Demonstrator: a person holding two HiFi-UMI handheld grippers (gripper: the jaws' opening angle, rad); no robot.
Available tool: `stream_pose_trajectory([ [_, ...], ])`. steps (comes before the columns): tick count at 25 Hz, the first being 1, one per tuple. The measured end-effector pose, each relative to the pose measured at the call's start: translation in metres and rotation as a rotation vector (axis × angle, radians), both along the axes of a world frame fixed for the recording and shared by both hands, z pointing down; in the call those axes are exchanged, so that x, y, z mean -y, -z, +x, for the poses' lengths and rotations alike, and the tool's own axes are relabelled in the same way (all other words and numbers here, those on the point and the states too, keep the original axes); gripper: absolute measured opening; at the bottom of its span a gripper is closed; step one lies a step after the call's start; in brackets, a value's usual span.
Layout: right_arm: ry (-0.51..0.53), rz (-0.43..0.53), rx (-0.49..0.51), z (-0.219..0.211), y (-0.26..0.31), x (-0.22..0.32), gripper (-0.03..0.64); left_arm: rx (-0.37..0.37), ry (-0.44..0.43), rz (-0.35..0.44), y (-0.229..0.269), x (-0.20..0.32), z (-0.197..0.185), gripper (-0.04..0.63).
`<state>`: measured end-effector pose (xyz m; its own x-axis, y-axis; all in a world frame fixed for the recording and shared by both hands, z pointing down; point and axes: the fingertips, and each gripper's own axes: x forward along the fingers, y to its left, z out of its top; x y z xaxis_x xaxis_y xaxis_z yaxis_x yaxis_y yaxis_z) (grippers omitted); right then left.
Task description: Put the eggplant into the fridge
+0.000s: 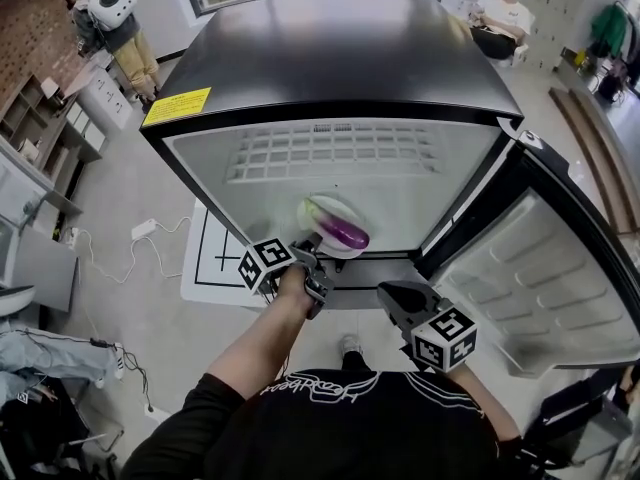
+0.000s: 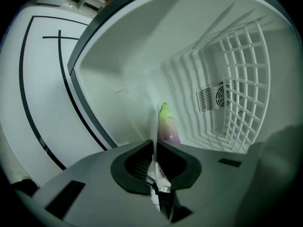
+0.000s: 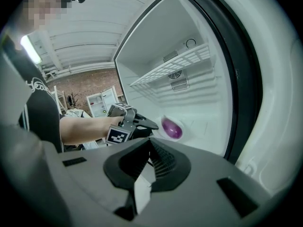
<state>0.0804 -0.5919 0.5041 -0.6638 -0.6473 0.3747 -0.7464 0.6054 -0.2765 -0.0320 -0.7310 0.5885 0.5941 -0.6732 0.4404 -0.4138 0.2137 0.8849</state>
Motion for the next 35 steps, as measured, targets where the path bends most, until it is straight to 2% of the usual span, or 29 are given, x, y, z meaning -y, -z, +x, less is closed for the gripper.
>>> stream_pose_trajectory([
  [7,0.010,0.003,0.000,-0.002,0.001,0.009,0.006,-0.025,0.047,-0.044,-0.010,0.020,0.004,0.031],
  [11,0.006,-0.017,0.050,-0.002,0.004,0.012,0.006,-0.036,0.061,-0.056,-0.011,0.029,0.008,0.031],
  [15,0.009,-0.001,0.014,-0.002,0.003,0.014,0.006,-0.036,0.056,-0.067,-0.014,0.036,0.010,0.031],
  [31,-0.005,-0.023,0.101,-0.003,0.006,0.018,0.006,0.075,0.023,-0.062,-0.013,0.053,0.009,0.035],
  [35,-0.016,-0.011,0.107,-0.003,0.009,0.018,0.006,0.135,-0.001,0.000,-0.006,0.055,0.012,0.119],
])
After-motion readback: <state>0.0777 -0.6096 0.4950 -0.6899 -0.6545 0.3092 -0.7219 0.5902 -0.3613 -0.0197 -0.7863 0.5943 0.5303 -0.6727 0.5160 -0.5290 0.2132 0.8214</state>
